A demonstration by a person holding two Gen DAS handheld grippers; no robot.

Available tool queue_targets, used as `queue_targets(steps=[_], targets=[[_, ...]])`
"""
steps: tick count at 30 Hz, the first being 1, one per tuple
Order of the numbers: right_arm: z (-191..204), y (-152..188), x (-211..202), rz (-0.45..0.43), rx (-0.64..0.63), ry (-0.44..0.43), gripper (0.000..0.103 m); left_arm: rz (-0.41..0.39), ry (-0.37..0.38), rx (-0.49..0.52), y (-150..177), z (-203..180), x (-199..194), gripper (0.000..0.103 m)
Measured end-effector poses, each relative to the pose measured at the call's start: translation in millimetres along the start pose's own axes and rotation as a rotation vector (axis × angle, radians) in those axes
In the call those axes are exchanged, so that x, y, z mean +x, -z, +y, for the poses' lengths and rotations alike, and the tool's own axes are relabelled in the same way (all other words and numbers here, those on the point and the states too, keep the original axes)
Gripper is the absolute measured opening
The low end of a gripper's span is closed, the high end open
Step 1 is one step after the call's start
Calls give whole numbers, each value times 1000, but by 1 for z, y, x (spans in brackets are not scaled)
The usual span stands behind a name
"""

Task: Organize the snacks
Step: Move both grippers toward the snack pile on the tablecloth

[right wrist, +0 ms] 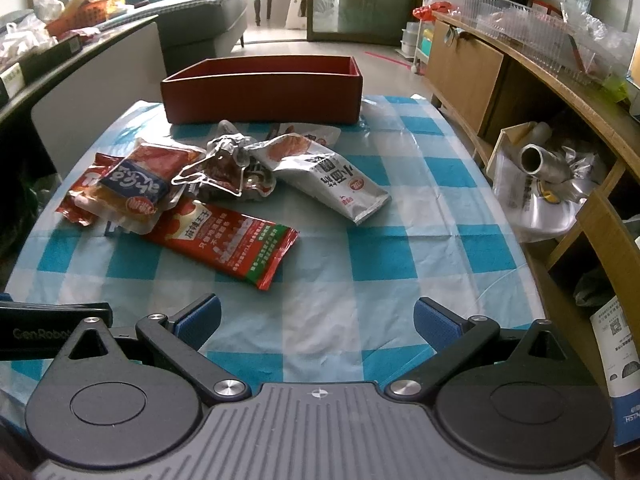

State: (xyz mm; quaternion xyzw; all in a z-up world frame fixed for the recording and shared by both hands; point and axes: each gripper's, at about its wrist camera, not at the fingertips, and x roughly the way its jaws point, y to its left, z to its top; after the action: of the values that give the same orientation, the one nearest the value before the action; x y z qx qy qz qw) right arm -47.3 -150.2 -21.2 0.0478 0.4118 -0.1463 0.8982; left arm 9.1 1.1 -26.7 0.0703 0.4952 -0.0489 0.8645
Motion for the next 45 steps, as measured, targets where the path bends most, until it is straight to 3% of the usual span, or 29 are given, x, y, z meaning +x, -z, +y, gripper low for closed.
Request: queue_targets(steps=[29, 39, 45], targets=[[0, 0, 5, -13, -41, 11, 103, 19, 5, 19, 0, -1, 3, 97], [4, -10, 11, 18, -99, -79, 103, 44, 4, 27, -6, 3, 9, 97], [16, -32, 30, 28, -236, -144, 103, 63, -5, 41, -21, 13, 14, 96]])
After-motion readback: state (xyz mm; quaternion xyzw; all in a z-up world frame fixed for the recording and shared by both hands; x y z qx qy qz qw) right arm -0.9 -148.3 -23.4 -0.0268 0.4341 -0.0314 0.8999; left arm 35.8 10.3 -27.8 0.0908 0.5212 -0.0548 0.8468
